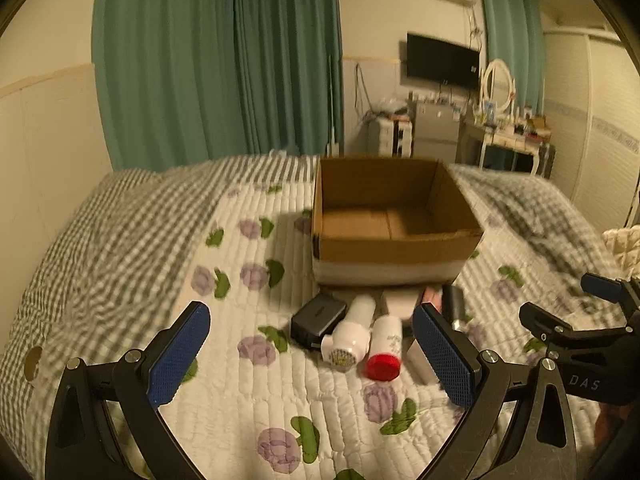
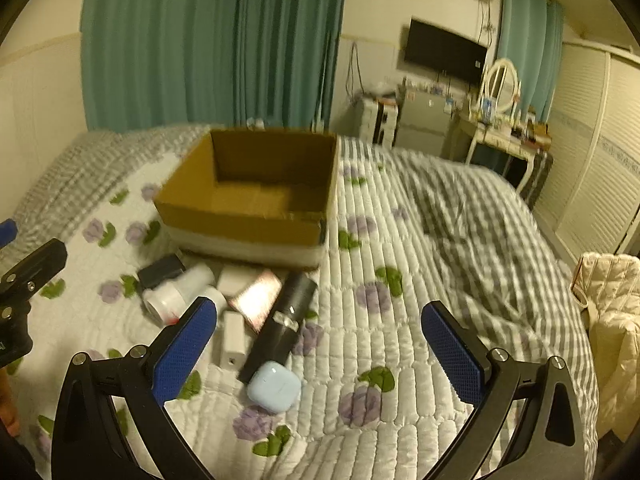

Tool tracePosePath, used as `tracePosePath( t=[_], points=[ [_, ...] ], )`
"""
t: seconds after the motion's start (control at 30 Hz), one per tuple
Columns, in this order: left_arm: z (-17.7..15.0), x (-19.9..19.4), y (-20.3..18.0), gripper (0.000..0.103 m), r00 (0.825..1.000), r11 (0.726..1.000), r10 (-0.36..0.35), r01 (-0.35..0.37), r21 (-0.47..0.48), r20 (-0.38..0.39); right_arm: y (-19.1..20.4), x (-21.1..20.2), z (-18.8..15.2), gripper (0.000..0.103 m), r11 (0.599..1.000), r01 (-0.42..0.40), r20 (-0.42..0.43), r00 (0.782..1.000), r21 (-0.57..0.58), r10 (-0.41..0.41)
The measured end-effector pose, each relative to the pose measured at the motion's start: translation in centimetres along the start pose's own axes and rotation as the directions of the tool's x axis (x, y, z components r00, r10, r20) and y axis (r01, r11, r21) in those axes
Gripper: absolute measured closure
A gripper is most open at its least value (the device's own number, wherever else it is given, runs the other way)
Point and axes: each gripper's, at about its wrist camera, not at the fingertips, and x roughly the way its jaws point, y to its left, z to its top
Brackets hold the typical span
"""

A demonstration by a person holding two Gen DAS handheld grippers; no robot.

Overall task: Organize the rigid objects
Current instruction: 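Grasp the light-blue earbud case with the right tool while the left tool approaches the white charger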

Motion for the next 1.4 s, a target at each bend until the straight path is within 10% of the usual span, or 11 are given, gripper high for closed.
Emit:
tracePosePath(
  t=[0.33,0.6,0.7,1.03,1.4],
  points=[
    [-3.0,5.6,-1.1,0.0,0.988,0.999,0.007,-0.002,0.034,-0.154,1.8,7.5,-2.6,0.02,0.992,-0.109,-0.26,0.961,-0.066,0.089],
    [-3.9,7.5,-1.6,0.004,0.978,0.999,-0.02,0.027,0.031,-0.206,2.8,12.1,-5.3,0.022,0.979,-0.2,-0.471,0.868,-0.047,0.155],
    [-3.9,7.5,-2.1,0.014,0.976,0.998,-0.044,0.052,0.033,-0.213,2.8,12.4,-5.6,0.048,0.972,-0.235,-0.485,0.852,-0.023,0.195],
    [-3.8,8.2,-5.8,0.063,0.954,0.982,-0.14,0.168,0.086,-0.265,-0.3,8.2,-1.7,0.048,0.986,-0.161,-0.339,0.931,-0.043,0.137],
    [-3.6,8.3,-10.6,0.057,0.933,0.955,-0.198,0.253,0.157,-0.302,-2.1,8.5,-1.8,0.048,0.984,-0.177,-0.32,0.931,0.032,0.178]
  ],
)
